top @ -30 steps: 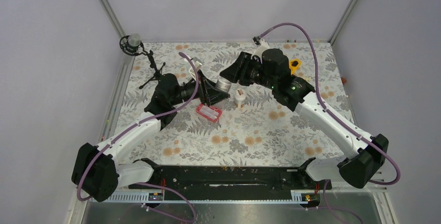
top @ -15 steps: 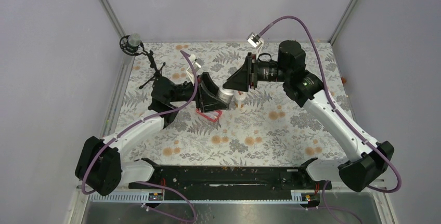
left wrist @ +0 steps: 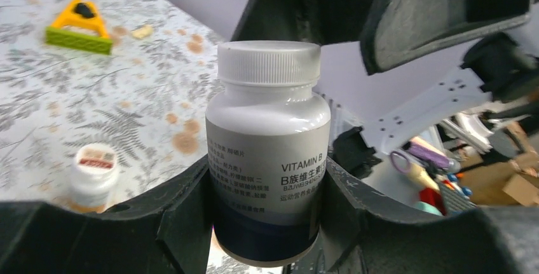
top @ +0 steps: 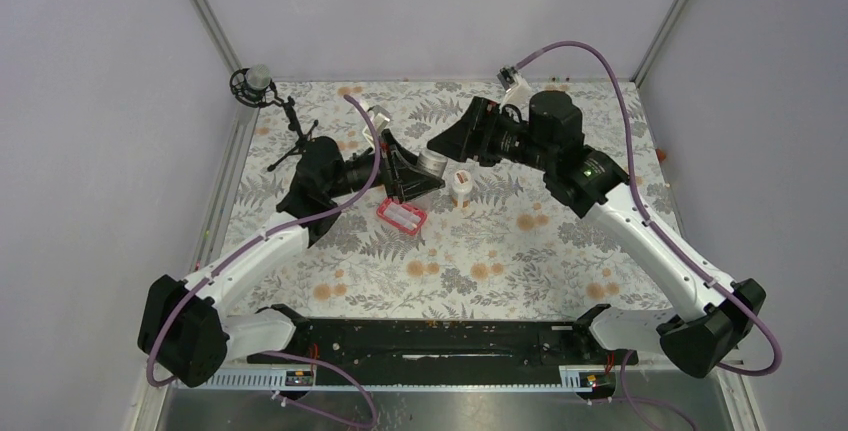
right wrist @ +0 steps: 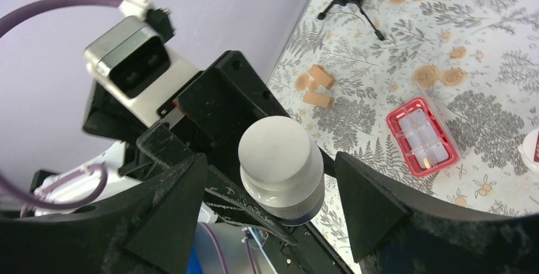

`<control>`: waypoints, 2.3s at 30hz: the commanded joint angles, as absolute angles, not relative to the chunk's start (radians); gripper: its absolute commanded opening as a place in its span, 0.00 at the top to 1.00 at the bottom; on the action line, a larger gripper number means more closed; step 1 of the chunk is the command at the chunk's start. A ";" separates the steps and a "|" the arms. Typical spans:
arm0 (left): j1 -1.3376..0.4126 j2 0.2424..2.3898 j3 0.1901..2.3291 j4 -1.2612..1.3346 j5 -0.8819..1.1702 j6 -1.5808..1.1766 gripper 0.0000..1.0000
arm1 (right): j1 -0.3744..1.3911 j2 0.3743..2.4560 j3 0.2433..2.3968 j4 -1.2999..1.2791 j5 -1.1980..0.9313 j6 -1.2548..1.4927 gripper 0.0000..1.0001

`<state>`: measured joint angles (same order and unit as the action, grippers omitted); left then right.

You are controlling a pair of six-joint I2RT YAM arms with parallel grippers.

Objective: Sort the pills into containers

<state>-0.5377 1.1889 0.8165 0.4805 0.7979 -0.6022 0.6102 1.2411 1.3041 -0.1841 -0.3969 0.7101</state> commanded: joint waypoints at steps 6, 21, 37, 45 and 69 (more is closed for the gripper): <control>-0.557 1.120 0.874 0.302 0.625 -0.428 1.00 | 0.679 1.320 1.398 -0.231 -0.188 0.753 0.26; -0.557 1.115 0.893 0.249 0.625 -0.407 1.00 | 0.684 1.316 1.428 -0.294 -0.247 0.648 0.39; -0.556 1.116 0.905 0.244 0.674 -0.405 1.00 | 0.668 1.340 1.447 -0.265 -0.376 0.586 1.00; -0.557 1.073 0.895 0.290 0.950 -0.404 1.00 | 0.548 1.287 1.379 -0.183 -0.957 0.343 1.00; -0.556 1.101 0.956 0.128 0.754 -0.261 1.00 | 0.662 1.276 1.400 -0.293 -0.332 0.660 0.36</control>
